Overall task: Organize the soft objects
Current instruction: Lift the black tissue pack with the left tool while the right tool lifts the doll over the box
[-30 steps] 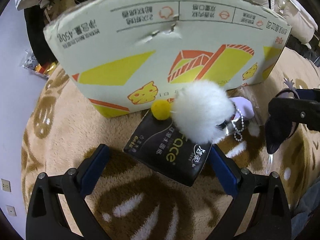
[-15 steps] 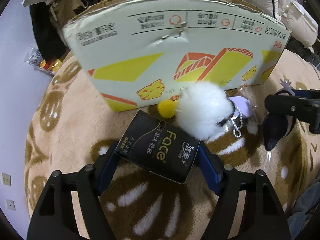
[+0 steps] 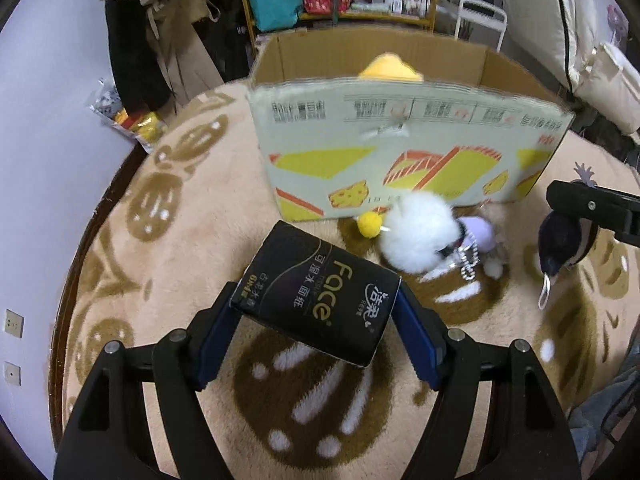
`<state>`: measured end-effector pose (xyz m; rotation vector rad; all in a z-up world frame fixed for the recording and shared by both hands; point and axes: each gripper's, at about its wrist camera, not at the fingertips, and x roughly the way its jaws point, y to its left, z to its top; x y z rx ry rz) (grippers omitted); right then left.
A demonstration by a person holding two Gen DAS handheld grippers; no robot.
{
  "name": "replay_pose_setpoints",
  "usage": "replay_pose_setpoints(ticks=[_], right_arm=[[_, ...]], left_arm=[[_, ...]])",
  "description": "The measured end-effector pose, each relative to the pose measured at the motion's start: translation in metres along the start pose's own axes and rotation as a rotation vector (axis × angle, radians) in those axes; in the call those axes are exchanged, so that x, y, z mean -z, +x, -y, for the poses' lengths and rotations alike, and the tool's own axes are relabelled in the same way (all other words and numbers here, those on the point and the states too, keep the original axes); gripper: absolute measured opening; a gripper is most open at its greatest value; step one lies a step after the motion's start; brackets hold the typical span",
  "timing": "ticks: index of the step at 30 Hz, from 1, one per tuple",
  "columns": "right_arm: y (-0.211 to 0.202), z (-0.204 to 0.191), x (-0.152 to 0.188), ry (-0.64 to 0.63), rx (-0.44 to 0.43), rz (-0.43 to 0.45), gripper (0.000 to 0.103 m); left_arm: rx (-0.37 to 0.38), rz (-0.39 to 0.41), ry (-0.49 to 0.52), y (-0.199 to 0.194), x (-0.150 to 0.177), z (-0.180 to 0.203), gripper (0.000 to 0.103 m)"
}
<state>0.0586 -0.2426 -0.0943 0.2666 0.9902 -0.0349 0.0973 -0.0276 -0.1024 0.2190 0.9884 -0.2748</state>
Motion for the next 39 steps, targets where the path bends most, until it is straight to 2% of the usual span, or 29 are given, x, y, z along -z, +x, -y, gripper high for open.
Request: replay_pose_setpoints(ticks=[7,17,21,31,37,39], right_arm=[[-0.041,0.002,-0.006,0.017,-0.034,0.117,0.081],[-0.102,-0.001,-0.026,-0.014,-0.067,0.392,0.081],[-0.113,-0.009,-0.033,-0.044,-0.049,0.469,0.081],[-0.112,-0.025,-0.065,-0.087,-0.071,0.534,0.081],[-0.103,-0.031,-0.08,-0.126,-0.055,0.543,0.081],[-0.099,-0.033,-0.086,-0.133,-0.06,0.544,0.081]], left_arm=[[0.003,0.125,-0.024,-0.048,-0.003,0.001,0.074],[-0.065,0.351,-0.021,-0.094,-0.019,-0.004,0.074],[-0.073,0.406,-0.026,-0.105,-0.025,-0.002,0.074],[-0.103,0.515,-0.04,-0.116,-0.05,-0.001,0.074],[-0.148,0.583,0.011,-0.122,-0.074,0.006,0.075],[-0.14,0.594,0.006,-0.122,-0.084,0.006,0.075]])
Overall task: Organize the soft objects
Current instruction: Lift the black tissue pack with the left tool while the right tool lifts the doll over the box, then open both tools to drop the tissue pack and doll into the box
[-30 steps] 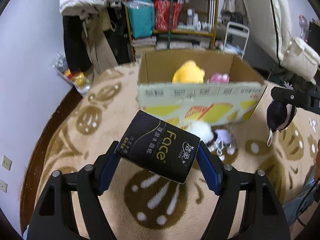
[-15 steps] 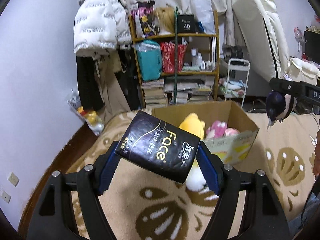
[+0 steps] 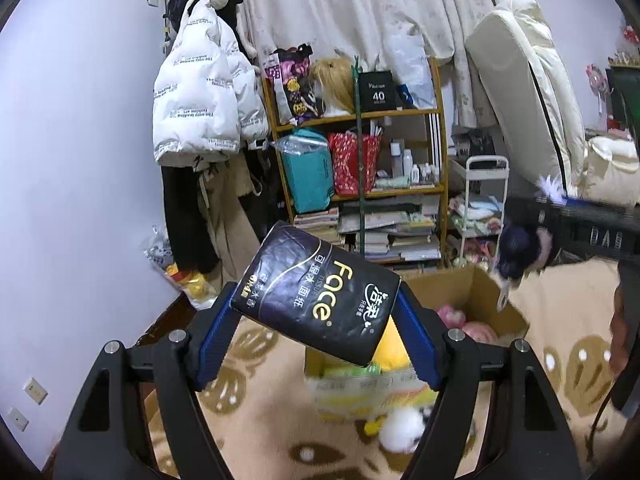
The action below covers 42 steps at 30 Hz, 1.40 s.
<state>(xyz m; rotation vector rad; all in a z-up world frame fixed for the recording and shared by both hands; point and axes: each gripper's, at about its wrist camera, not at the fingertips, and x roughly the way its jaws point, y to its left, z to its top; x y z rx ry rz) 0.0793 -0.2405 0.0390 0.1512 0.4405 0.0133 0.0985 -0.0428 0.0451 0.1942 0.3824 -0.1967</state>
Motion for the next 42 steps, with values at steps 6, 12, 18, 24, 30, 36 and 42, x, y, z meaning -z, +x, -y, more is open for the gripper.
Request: replay_pose_setpoints(ticks=[6,12,18,24,30,36,42], right_arm=[[0.015,-0.003,0.0,-0.015,0.003,-0.002,0.082],[0.036,0.002,0.013,0.004,0.017,-0.037,0.082],[0.055,0.012,0.03,0.016,0.025,-0.085,0.082],[0.068,0.021,0.039,0.03,0.027,-0.115,0.082],[0.074,0.024,0.042,0.028,0.028,-0.127,0.082],[0.076,0.023,0.043,0.019,0.03,-0.132,0.083],[0.076,0.022,0.043,0.019,0.02,-0.13,0.083]], left_arm=[[-0.001,0.018,0.013,0.022,-0.01,0.002,0.075],[0.028,-0.012,-0.013,0.045,0.004,0.001,0.075],[0.05,-0.048,-0.033,0.067,0.011,0.0,0.075],[0.077,-0.074,-0.041,0.082,0.017,0.007,0.075],[0.107,-0.105,-0.025,0.092,0.025,0.016,0.075],[0.121,-0.116,-0.003,0.094,0.029,0.022,0.075],[0.131,-0.124,-0.012,0.094,0.03,0.021,0.075]])
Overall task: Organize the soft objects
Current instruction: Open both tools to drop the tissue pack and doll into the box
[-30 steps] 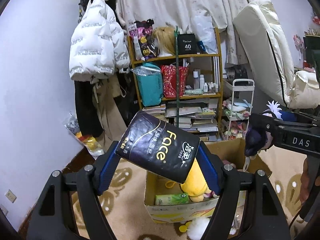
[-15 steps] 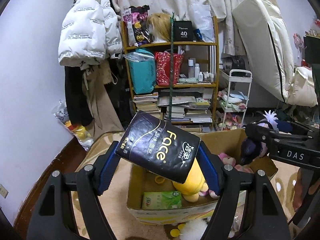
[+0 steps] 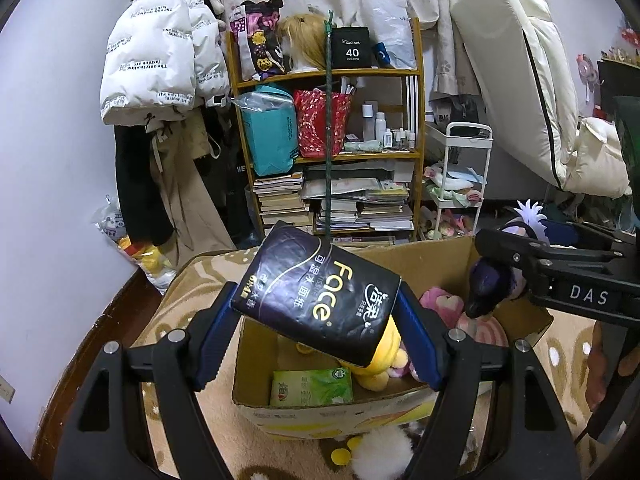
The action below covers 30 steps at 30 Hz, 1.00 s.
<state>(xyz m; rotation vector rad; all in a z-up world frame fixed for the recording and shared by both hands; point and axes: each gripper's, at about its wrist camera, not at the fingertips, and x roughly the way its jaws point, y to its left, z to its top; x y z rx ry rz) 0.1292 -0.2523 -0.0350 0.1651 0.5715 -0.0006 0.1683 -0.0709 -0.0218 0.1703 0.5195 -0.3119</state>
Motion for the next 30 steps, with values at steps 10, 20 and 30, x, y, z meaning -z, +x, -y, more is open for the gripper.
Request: replay_pose_setpoints(ticks=[10,20,30], right_arm=[[-0.002,-0.005,0.004,-0.018,-0.036,-0.044,0.086],[-0.027,-0.019,0.006,-0.052,-0.036,-0.024,0.098],[-0.054,-0.028,0.014,-0.083,-0.021,-0.025,0.103]], left_arm=[[-0.005,-0.02,0.015,-0.013,0.005,-0.003,0.086],[-0.032,-0.032,0.004,-0.044,0.012,-0.013,0.093],[-0.045,-0.07,0.002,-0.074,0.021,-0.027,0.096]])
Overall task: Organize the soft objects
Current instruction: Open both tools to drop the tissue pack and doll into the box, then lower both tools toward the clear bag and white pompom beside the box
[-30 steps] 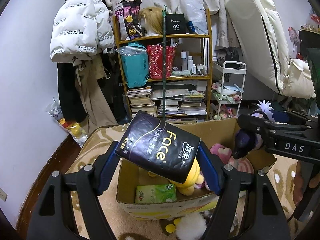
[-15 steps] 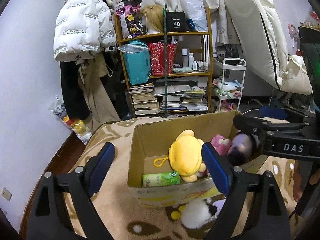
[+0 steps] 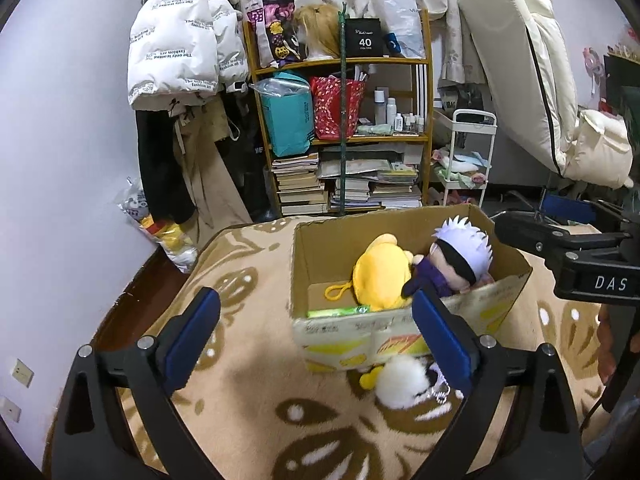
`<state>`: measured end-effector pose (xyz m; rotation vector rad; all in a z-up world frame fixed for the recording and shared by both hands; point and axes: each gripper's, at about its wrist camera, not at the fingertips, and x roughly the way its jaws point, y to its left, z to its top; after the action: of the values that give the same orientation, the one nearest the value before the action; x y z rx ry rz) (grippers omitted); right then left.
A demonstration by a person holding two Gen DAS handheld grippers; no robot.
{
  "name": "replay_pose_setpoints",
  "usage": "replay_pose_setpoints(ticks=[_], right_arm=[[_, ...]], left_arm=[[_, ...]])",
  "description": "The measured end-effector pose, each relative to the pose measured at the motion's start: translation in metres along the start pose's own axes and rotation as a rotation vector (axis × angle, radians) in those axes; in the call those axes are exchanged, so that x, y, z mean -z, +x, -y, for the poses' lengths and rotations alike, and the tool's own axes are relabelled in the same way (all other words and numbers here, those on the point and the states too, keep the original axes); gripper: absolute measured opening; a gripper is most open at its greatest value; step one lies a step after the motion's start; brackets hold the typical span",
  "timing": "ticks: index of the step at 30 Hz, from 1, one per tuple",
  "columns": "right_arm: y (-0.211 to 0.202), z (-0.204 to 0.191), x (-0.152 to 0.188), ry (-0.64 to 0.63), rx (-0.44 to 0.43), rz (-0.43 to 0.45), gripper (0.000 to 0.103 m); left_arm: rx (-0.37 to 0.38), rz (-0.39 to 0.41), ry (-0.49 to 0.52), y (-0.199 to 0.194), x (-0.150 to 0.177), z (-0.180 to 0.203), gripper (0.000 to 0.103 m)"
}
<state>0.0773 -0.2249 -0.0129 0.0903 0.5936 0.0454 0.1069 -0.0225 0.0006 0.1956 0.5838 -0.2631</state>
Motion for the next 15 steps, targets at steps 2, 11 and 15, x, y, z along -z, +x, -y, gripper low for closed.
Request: replay_pose_setpoints(ticks=[2,11,15], right_arm=[[-0.005,-0.003,0.003,-0.006,-0.001,-0.01,0.103],[-0.018,-0.012,0.024,-0.025,0.005,-0.077,0.103],[-0.016,-0.012,0.033,-0.022,0.008,-0.112,0.103]], left_arm=[[-0.005,-0.001,-0.004,-0.007,0.001,-0.003,0.096],[0.027,-0.063,-0.046,-0.014,0.008,-0.007,0.096],[0.029,-0.089,-0.039,-0.01,0.013,-0.006,0.096]])
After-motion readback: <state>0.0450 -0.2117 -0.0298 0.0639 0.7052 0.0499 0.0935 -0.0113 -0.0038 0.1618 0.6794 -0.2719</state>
